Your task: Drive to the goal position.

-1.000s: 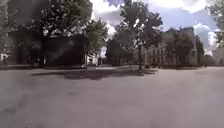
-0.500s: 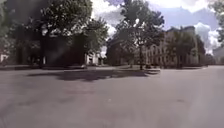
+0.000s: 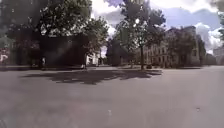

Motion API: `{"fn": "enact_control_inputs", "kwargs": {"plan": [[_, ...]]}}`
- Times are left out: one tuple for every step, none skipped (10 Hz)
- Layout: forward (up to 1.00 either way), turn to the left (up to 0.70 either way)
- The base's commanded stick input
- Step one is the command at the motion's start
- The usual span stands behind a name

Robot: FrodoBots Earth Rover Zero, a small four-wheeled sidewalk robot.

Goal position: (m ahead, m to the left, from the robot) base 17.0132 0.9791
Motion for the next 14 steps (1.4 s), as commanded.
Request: {"fn": "enact_control_inputs", "kwargs": {"plan": [[0.85, 0.01], [0.85, 0.01], [0.85, 0.01], [0.85, 0.01], [0.85, 0.01], [0.85, 0.01], [0.85, 0.01], [0.85, 0.01], [0.85, 0.01], [0.85, 0.01], [0.85, 0.01], [0.85, 0.01], [0.85, 0.01], [0.85, 0.01]]}}
